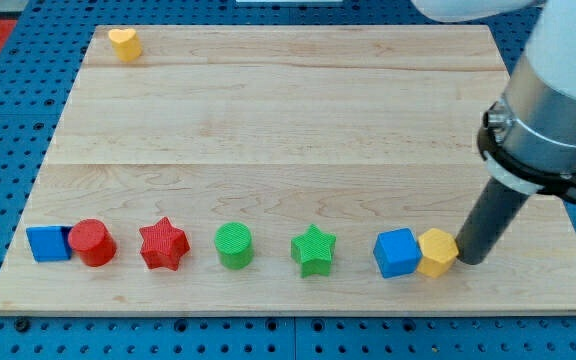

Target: Move yellow heart towards bottom right corner of the board

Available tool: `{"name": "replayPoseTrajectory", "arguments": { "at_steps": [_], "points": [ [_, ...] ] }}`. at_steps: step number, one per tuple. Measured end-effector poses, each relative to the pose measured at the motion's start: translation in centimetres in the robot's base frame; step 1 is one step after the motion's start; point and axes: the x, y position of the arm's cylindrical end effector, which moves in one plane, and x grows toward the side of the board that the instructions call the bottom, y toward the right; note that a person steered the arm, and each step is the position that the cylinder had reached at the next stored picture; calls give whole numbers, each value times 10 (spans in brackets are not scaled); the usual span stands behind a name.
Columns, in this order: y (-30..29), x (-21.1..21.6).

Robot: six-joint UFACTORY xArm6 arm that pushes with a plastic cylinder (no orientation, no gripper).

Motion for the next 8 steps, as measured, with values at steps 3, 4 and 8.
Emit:
{"name": "replayPoseTrajectory", "arguments": {
  "at_steps": [3,4,8],
  "points": [
    [-31,2],
    [-29,-59],
    [-413,-219]
  ]
}}
